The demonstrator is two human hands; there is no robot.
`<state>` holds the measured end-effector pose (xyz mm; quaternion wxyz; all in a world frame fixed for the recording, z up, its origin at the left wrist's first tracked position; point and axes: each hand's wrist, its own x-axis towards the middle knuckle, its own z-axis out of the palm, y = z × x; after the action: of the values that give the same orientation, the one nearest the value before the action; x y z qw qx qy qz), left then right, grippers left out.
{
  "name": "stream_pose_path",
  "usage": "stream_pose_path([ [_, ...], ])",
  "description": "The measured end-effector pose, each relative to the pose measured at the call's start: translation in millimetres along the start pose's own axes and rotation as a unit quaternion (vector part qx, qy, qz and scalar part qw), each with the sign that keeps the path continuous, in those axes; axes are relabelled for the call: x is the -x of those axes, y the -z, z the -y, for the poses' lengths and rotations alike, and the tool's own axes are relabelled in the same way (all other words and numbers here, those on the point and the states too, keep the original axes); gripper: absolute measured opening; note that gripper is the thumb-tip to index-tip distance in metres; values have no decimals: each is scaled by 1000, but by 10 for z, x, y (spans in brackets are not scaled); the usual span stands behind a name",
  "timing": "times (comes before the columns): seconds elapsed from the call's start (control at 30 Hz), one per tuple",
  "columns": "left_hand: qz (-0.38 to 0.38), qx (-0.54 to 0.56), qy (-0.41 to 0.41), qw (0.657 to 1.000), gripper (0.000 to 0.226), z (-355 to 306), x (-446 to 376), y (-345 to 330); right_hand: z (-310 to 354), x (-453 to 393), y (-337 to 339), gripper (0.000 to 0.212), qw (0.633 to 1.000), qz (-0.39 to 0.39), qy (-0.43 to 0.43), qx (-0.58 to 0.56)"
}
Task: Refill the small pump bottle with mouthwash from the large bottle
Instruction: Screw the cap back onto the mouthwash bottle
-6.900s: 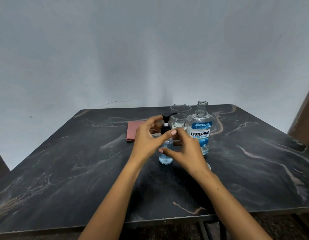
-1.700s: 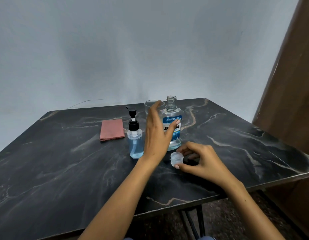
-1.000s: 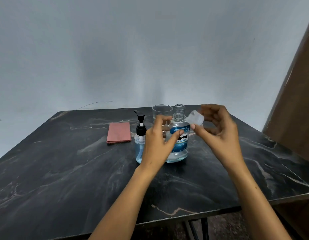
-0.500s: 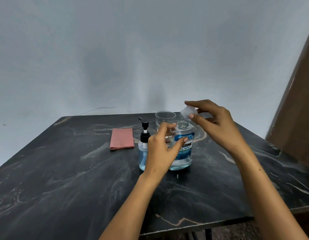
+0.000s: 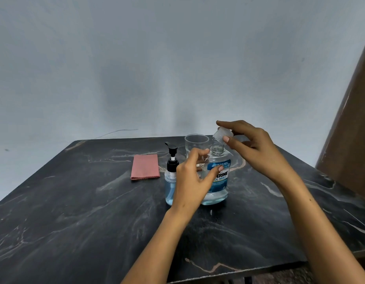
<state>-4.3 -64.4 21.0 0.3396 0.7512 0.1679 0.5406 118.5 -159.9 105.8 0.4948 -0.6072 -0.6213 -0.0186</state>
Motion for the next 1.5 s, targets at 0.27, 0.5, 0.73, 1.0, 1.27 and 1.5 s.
stream_pose_path([
  [0.27, 5, -12, 5, 1000, 43, 5, -5, 6, 0, -31, 3, 30, 999, 25, 18, 39],
  [0.5, 8, -24, 0, 1000, 44, 12, 1, -3, -32, -83, -53, 26, 999, -11, -6, 41],
  [0.73, 13, -23, 0, 1000, 43, 18, 11, -7, -101, -63, -96, 29, 997, -3, -66, -45],
  [1.0, 11, -34, -4, 999, 42, 15, 8, -17, -54, -41, -149, 49, 996, -52, -67, -2],
  [1.27, 2, -26, -8, 1000, 43, 16, 5, -19, -44, 67, -80, 41, 987, -21, -57, -148],
  [1.5, 2, -28, -9, 1000, 44, 22, 10, -20, -46, 90, -98, 41, 995, 3, -45, -92],
])
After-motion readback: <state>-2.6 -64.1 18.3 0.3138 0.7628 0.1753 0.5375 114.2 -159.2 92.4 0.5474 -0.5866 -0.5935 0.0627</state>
